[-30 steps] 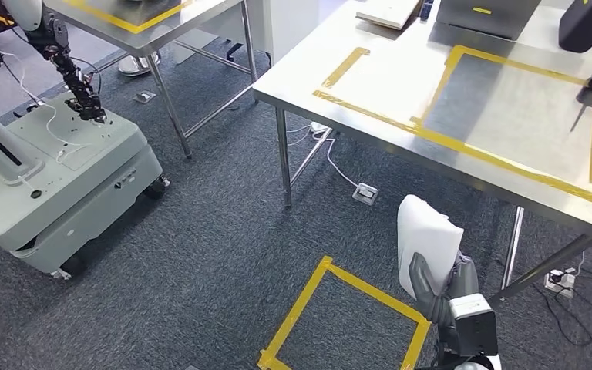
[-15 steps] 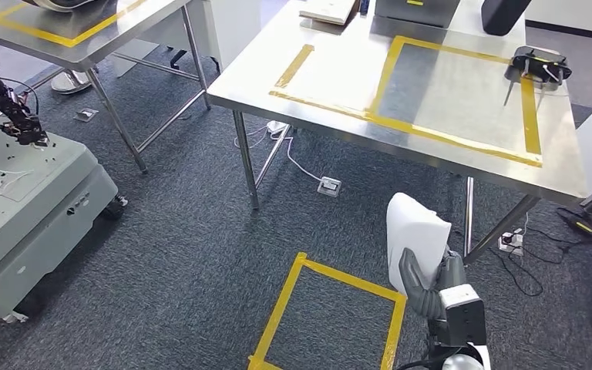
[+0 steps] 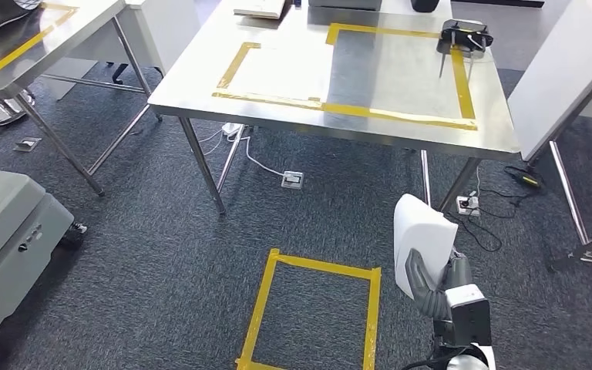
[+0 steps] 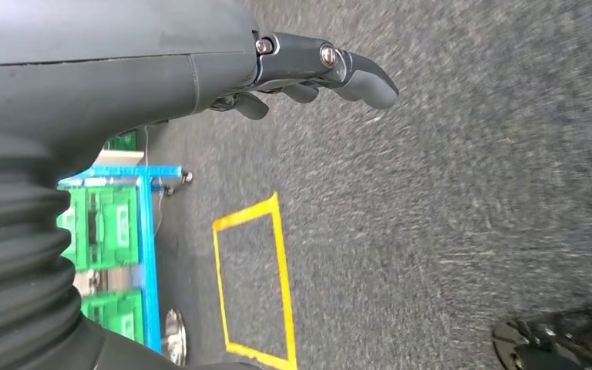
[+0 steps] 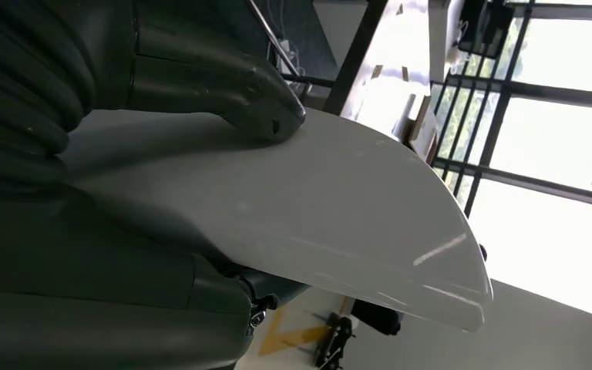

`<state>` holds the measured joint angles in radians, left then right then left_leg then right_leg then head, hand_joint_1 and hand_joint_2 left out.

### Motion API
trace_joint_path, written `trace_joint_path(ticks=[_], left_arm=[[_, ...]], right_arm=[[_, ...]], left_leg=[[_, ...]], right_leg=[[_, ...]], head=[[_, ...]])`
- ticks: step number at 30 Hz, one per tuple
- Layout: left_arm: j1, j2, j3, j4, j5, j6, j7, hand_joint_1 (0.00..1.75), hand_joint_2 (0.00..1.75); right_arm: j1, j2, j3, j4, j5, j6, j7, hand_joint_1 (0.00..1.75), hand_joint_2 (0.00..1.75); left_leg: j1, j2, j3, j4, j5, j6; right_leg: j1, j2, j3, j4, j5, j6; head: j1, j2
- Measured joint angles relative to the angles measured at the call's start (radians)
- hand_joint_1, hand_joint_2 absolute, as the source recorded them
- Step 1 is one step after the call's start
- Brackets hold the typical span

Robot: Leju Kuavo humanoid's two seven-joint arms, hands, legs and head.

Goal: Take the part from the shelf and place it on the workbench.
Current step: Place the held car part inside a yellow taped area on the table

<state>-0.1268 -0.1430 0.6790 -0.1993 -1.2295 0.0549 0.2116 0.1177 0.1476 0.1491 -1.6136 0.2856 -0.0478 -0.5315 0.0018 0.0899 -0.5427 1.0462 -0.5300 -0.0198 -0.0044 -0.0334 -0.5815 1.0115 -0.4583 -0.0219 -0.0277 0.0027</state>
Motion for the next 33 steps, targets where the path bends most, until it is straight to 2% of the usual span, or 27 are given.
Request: trace_joint_path(ticks=[2,3,4,5,6,8,9,10,11,14,15,23,25,29,31,32,33], left_arm=[[0.002,0.003,0.0,0.0,0.0,-0.002,-0.001,0.0,1.75],[0.003,0.003,0.0,0.0,-0.001,-0.002,-0.001,0.0,1.75],[0.005,0.004,0.0,0.001,-0.002,-0.003,0.0,0.0,1.75],[0.005,0.005,0.0,0.001,-0.003,-0.003,0.002,0.0,1.75],[0.005,0.006,0.0,0.002,-0.004,-0.004,0.004,0.0,1.75],[0.003,0.008,0.0,0.002,-0.005,-0.006,0.005,0.0,1.75],[0.001,0.008,-0.001,0.002,-0.008,-0.009,0.004,0.0,1.75],[-0.002,0.007,-0.003,0.002,-0.012,-0.012,0.002,0.0,1.75],[-0.005,0.006,-0.005,0.003,-0.018,-0.016,0.001,0.0,1.75],[-0.011,0.002,-0.015,0.004,-0.028,-0.023,0.008,0.0,1.75],[-0.012,0.001,-0.016,0.004,-0.029,-0.024,0.013,0.0,1.75],[-0.025,-0.003,-0.03,0.006,-0.044,-0.024,0.018,0.0,1.75],[-0.026,-0.002,-0.03,0.006,-0.043,-0.023,0.017,0.0,1.75],[-0.027,-0.002,-0.03,0.006,-0.043,-0.023,0.017,0.0,1.75],[-0.029,-0.001,-0.031,0.006,-0.043,-0.023,0.016,0.0,1.75],[-0.03,-0.001,-0.032,0.006,-0.043,-0.021,0.016,0.0,1.75],[-0.03,-0.001,-0.033,0.006,-0.043,-0.017,0.014,0.0,1.75]], right_arm=[[0.0,0.004,-0.003,0.0,0.0,0.0,0.0,1.75,1.75],[0.0,0.005,-0.005,0.0,0.0,0.001,0.0,1.75,1.75],[0.0,0.006,-0.006,0.0,0.001,0.002,0.0,1.75,1.75],[0.0,0.006,-0.007,0.0,0.005,0.003,0.0,1.75,1.75],[-0.002,0.006,-0.008,0.0,0.012,0.003,0.0,1.75,1.75],[-0.012,0.006,-0.009,0.0,0.047,-0.004,0.004,1.75,1.75],[-0.023,0.006,-0.01,0.0,0.078,-0.013,0.01,1.75,1.75],[-0.039,0.006,-0.01,0.0,0.117,-0.023,0.02,1.75,1.75],[-0.059,0.005,-0.01,0.0,0.155,-0.032,0.032,1.75,1.75],[-0.134,0.002,-0.01,0.0,0.221,-0.041,0.067,1.75,1.75],[-0.164,0.001,-0.01,0.0,0.235,-0.041,0.076,1.75,1.75],[-0.401,-0.027,-0.006,0.005,0.28,-0.062,0.147,1.75,1.75],[-0.425,-0.032,-0.003,0.006,0.281,-0.064,0.156,1.75,1.75],[-0.43,-0.033,-0.002,0.006,0.281,-0.065,0.158,1.75,1.75],[-0.458,-0.04,0.007,0.009,0.285,-0.071,0.167,1.75,1.75],[-0.478,-0.047,0.015,0.01,0.282,-0.076,0.172,1.75,1.75],[-0.497,-0.057,0.027,0.012,0.273,-0.081,0.178,1.75,1.75]], left_leg=[[0.004,-0.065,-0.043,0.099,-0.058,-0.009],[0.005,-0.081,-0.075,0.17,-0.09,-0.012],[0.006,-0.086,-0.104,0.23,-0.11,-0.014],[0.008,-0.088,-0.12,0.259,-0.11,-0.016],[0.009,-0.088,-0.118,0.249,-0.089,-0.017],[0.014,-0.092,-0.068,0.126,-0.014,-0.019],[0.015,-0.098,-0.041,0.06,0.012,-0.019],[0.016,-0.103,-0.022,0.012,0.027,-0.016],[0.017,-0.108,-0.015,-0.01,0.031,-0.014],[0.015,-0.109,-0.021,-0.012,0.037,-0.003],[0.013,-0.109,-0.023,-0.012,0.039,0.001],[0.007,-0.11,-0.032,-0.009,0.047,0.013],[0.004,-0.11,-0.033,-0.007,0.047,0.015],[0.002,-0.11,-0.034,-0.004,0.046,0.016],[-0.001,-0.11,-0.035,-0.005,0.048,0.022],[0.002,-0.107,-0.032,-0.013,0.053,0.029],[0.005,-0.101,-0.03,-0.021,0.058,0.036]], right_leg=[[-0.006,0.022,0.0,-0.005,0.007,-0.008],[-0.007,0.035,-0.002,-0.004,0.008,-0.01],[-0.007,0.047,-0.003,-0.003,0.009,-0.011],[-0.007,0.058,-0.004,-0.002,0.009,-0.011],[-0.008,0.068,-0.004,0.0,0.009,-0.01],[-0.011,0.084,-0.004,0.007,0.006,-0.004],[-0.011,0.09,-0.007,0.013,0.004,0.002],[-0.01,0.095,-0.012,0.019,0.002,0.007],[-0.008,0.099,-0.017,0.024,0.002,0.007],[-0.005,0.1,-0.025,0.021,0.011,-0.004],[-0.005,0.1,-0.025,0.018,0.015,-0.002],[-0.012,0.099,-0.026,0.003,0.029,0.03],[-0.013,0.098,-0.025,0.001,0.031,0.036],[-0.014,0.098,-0.025,-0.001,0.032,0.039],[-0.018,0.1,-0.027,-0.003,0.034,0.047],[-0.018,0.09,-0.033,0.009,0.026,0.05],[-0.019,0.076,-0.07,0.081,-0.008,0.055]], head=[[-0.002,0.0],[-0.002,0.0],[-0.002,0.0],[-0.003,0.0],[-0.003,0.0],[-0.003,0.0],[-0.004,0.0],[-0.004,0.0],[-0.004,0.0],[-0.003,0.0],[-0.003,0.0],[-0.003,0.0],[-0.003,0.0],[-0.003,0.0],[-0.004,0.0],[-0.002,0.0],[-0.001,0.0]])
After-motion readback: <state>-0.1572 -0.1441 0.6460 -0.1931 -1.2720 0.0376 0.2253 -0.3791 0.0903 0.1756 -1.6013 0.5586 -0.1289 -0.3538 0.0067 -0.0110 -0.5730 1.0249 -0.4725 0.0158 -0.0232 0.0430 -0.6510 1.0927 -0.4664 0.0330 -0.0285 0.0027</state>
